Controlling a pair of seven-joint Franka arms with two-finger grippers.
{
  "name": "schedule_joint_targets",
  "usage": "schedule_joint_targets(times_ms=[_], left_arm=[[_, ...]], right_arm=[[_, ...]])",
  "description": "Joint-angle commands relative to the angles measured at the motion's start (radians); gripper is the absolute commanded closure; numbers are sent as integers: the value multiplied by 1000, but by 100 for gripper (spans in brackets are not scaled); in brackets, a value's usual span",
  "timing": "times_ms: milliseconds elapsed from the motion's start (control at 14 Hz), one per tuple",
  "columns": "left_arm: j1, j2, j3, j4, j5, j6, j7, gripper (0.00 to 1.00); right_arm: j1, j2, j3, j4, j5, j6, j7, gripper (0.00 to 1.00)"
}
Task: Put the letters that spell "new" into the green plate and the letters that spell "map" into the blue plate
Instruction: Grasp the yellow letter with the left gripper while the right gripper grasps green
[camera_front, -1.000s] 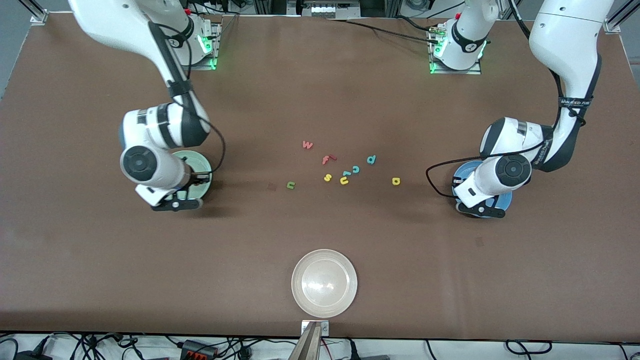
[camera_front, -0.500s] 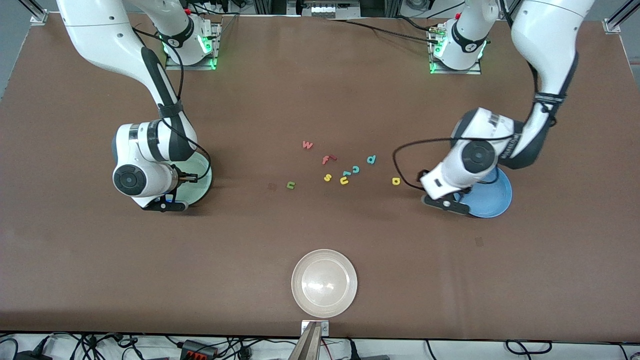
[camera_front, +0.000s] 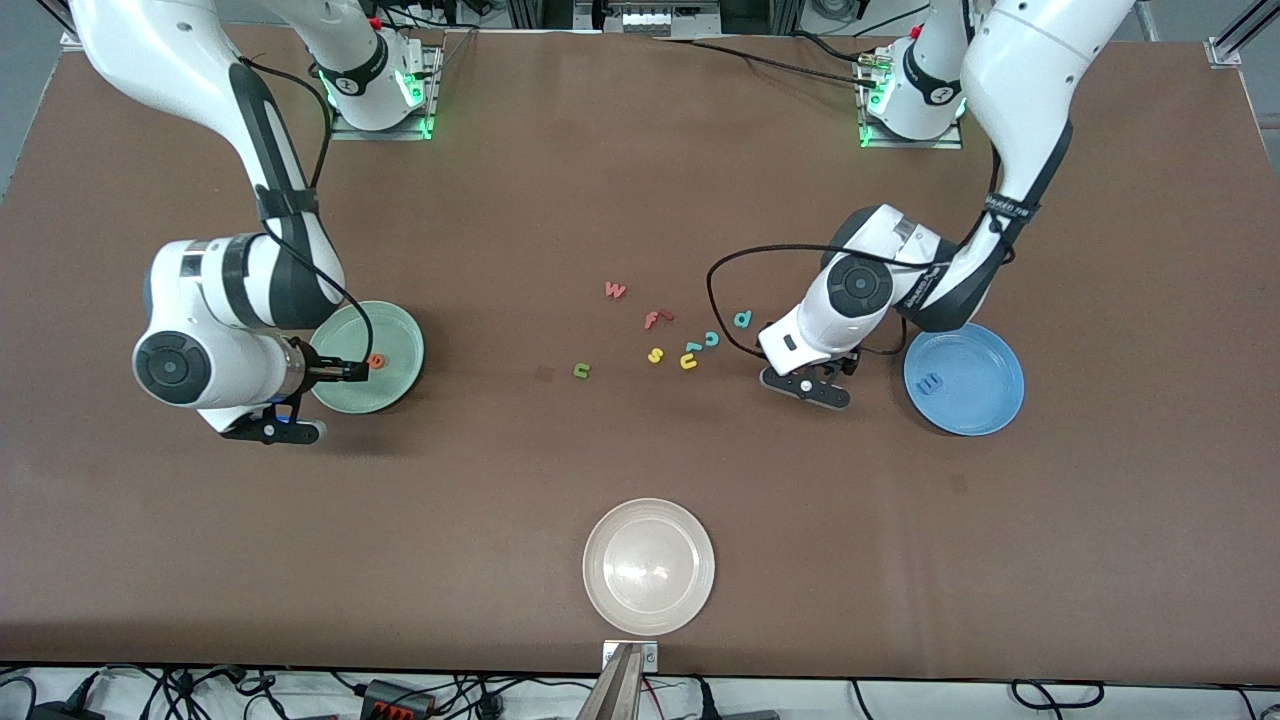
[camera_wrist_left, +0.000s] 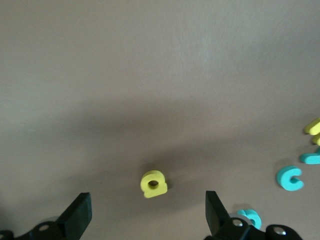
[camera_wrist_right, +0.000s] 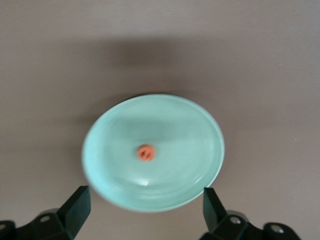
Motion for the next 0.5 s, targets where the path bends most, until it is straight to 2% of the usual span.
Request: schedule_joint_targets(times_ms=[0,143,286,357,429], left_arm=[[11,39,-5,1,9,23,-13,13],[12,41,-5,1,7,22,-13,45],[18,42,-5,0,9,22,-11,63],[12,53,-3,0,7,19,-16,68],[12,52,-3,0,7,14,-13,79]], right_arm=[[88,36,22,10,20,14,23,0],[159,56,21,10,77,94,59,0],[188,93,22,11,98,210,154,0],[216,113,22,16,98,239,185,0],[242,133,22,20,97,259,231,0]])
